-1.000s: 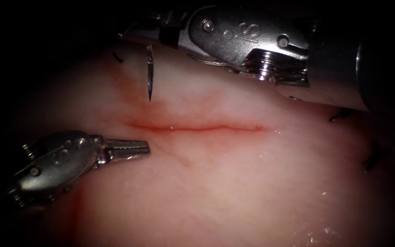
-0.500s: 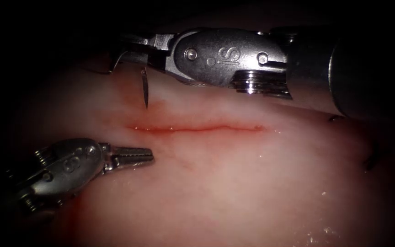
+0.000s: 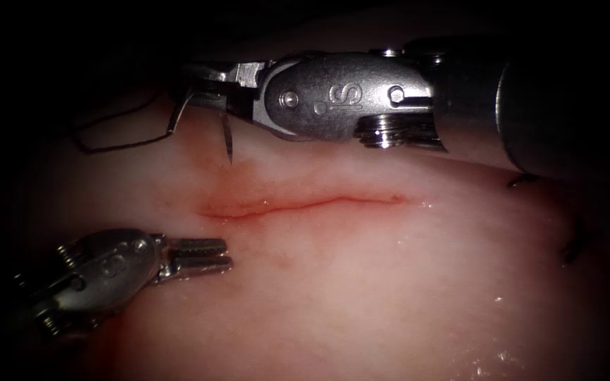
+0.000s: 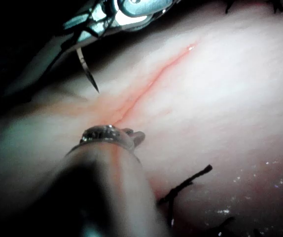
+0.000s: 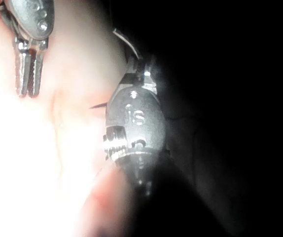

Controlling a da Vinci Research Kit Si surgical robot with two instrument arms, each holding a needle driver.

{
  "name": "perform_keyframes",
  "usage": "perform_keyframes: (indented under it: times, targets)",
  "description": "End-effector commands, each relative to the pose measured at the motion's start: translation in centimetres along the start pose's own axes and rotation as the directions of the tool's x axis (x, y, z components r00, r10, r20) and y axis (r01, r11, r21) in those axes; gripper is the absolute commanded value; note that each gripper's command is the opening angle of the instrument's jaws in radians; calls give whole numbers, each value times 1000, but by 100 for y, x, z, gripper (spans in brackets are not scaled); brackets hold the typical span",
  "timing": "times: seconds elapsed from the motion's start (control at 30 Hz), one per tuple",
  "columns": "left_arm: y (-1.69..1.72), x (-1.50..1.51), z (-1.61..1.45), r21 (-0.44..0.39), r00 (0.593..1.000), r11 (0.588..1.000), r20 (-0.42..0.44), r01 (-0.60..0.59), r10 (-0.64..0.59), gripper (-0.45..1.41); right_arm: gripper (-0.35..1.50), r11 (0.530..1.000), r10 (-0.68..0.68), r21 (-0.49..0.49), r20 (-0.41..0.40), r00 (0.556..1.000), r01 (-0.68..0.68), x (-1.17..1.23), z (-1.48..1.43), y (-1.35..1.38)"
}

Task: Wound Closure
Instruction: With the right gripper, insert the needle through the top of the incision.

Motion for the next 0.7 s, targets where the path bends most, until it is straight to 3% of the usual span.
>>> perform_keyframes:
  times: [0.03, 0.43, 0.7]
  targets:
    - [-6, 9, 4, 0, 1000, 1000, -4, -1, 1, -11, -35, 1000, -4, -2, -4, 1000, 4, 1, 14, 5]
    - [-3, 13, 0, -1, 1000, 1000, -2, 5, -5, -11, -35, 999, -36, 2, -2, 999, 36, -12, 16, -13]
    - [-3, 13, 0, -1, 1000, 1000, -1, 5, -5, -11, -35, 998, -67, -19, -10, 998, 66, -14, 15, -7]
